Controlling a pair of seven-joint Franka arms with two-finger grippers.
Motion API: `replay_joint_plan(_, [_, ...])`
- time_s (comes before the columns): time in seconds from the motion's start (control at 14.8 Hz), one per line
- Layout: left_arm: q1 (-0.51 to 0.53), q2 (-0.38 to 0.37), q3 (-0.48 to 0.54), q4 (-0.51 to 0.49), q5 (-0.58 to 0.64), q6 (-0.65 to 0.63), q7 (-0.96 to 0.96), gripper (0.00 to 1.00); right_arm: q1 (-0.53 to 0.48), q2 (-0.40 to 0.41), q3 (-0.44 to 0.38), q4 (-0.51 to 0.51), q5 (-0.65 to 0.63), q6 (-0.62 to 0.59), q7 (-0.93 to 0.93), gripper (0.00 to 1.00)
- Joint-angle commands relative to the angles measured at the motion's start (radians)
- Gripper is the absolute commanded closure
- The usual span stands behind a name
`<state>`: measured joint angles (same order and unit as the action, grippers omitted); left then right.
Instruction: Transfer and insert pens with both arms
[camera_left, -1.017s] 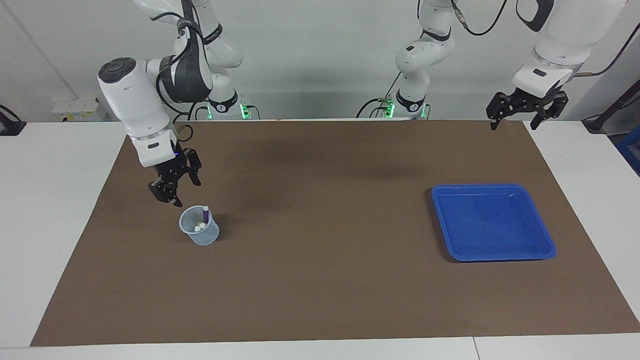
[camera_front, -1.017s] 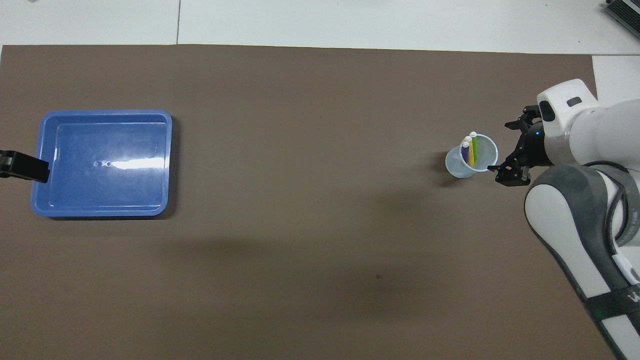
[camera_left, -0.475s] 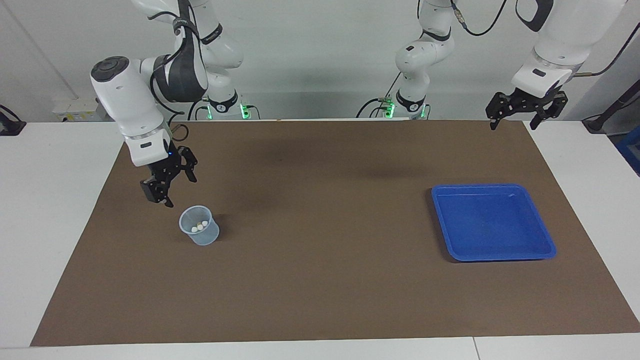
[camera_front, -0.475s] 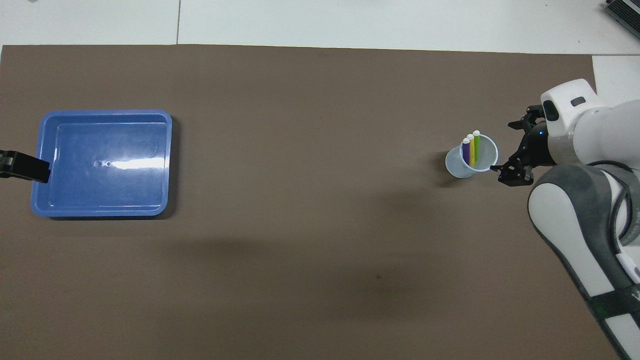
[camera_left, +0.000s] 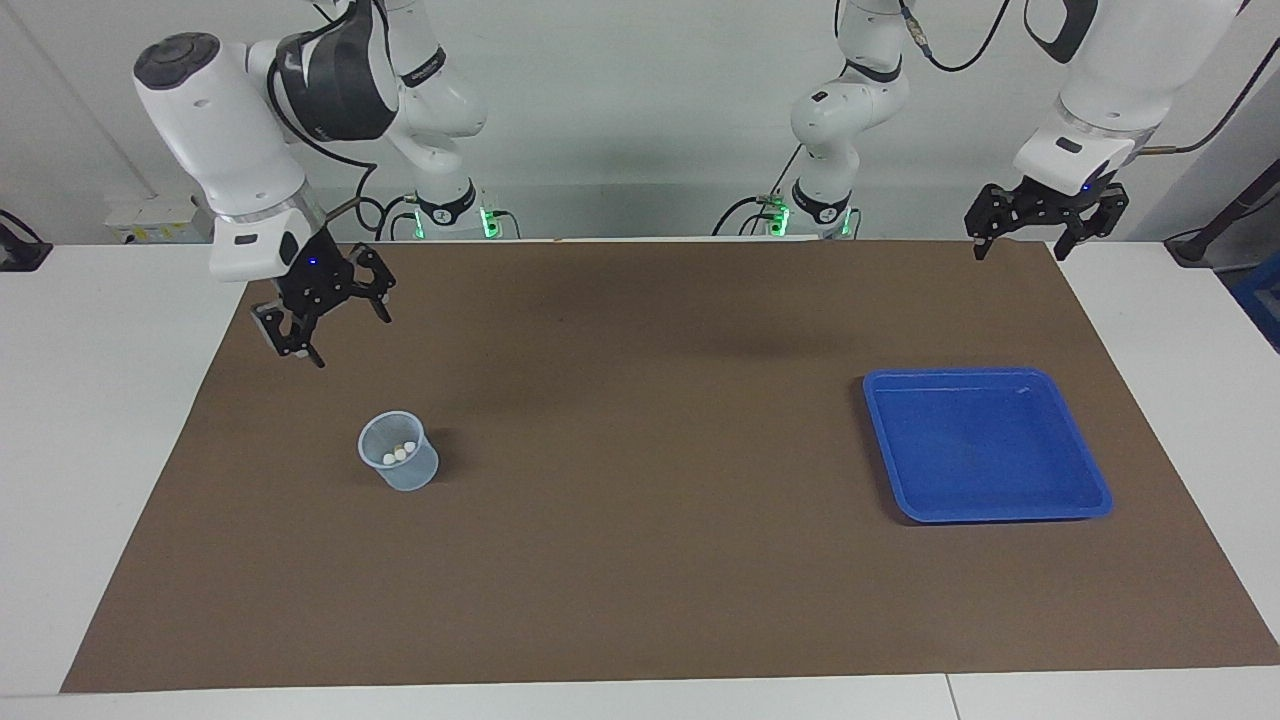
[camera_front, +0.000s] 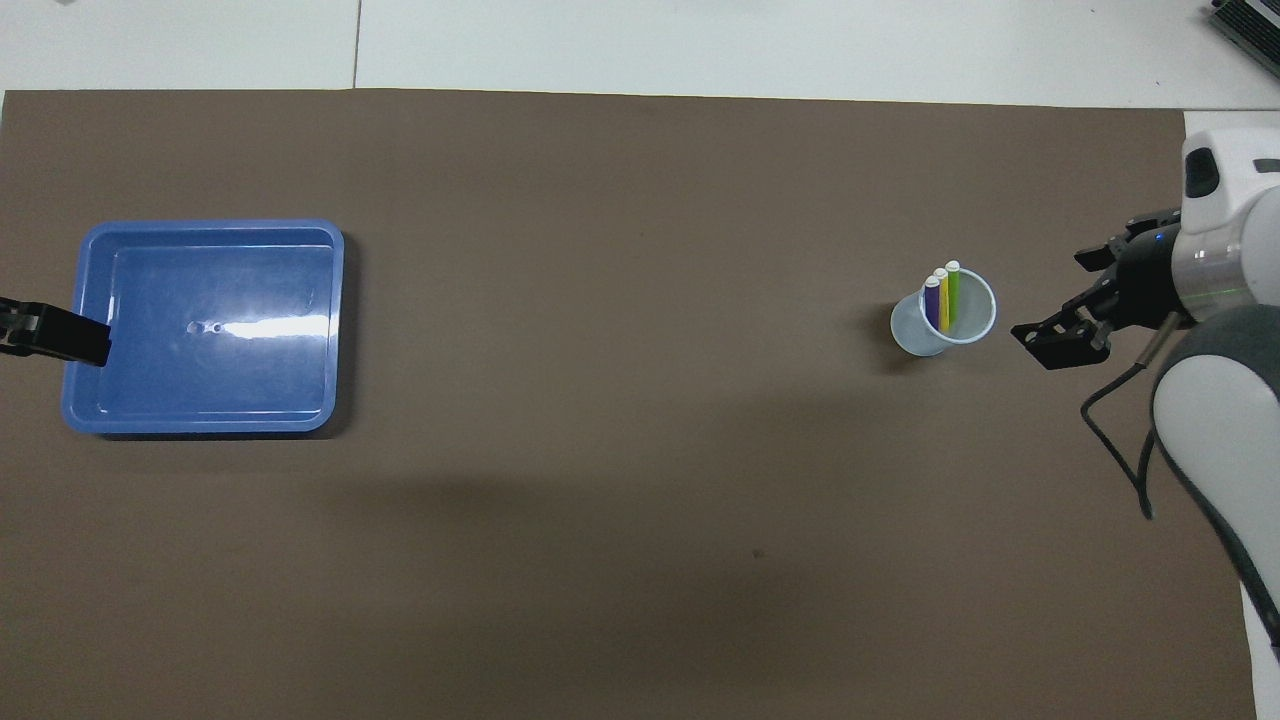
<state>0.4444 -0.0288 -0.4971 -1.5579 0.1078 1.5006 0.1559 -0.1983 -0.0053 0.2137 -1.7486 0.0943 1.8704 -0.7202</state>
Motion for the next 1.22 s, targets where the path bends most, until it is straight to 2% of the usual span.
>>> replay_joint_plan(0.0, [-0.204,-0.023,0.232,-0.018,-0.003,0.013,0.008,0.0,-0.006,0.021,0.004,0.079,0.005,-0.077,0.137,0.0])
replay_joint_plan(0.07, [-0.321,-0.023,0.347,-0.018,-0.003,0.01,0.007,0.0,-0.004,0.022,0.004,0.118,0.002,-0.136,0.219,0.0])
replay_joint_plan(0.14, [-0.384,-0.023,0.42,-0.018,-0.003,0.012,0.008,0.0,-0.003,0.033,0.004,0.163,-0.002,-0.198,0.331,0.0])
replay_joint_plan(0.2, [-0.406,-0.023,0.443,-0.016,-0.003,0.01,0.008,0.0,0.002,0.06,0.006,0.219,-0.008,-0.268,0.446,0.0])
replay_joint_plan(0.34, [-0.406,-0.029,0.442,-0.018,-0.005,0.013,0.011,0.0,0.022,0.087,0.004,0.294,-0.016,-0.348,0.542,0.0])
replay_joint_plan(0.47, [-0.417,-0.029,0.442,-0.021,-0.004,0.012,0.008,0.0,0.02,0.087,-0.005,0.299,-0.013,-0.401,0.564,0.0])
replay_joint_plan(0.61, [-0.417,-0.031,0.439,-0.022,-0.003,0.001,0.008,0.0,0.017,0.082,-0.008,0.307,-0.034,-0.494,0.678,0.0])
replay_joint_plan(0.81, [-0.405,-0.031,0.44,-0.022,-0.003,0.001,0.008,0.0,0.043,0.032,0.007,0.299,-0.071,-0.539,0.8,0.0])
replay_joint_plan(1.15, [-0.408,-0.031,0.44,-0.022,-0.003,0.001,0.008,0.0,0.043,-0.03,-0.002,0.238,-0.065,-0.544,0.797,0.0])
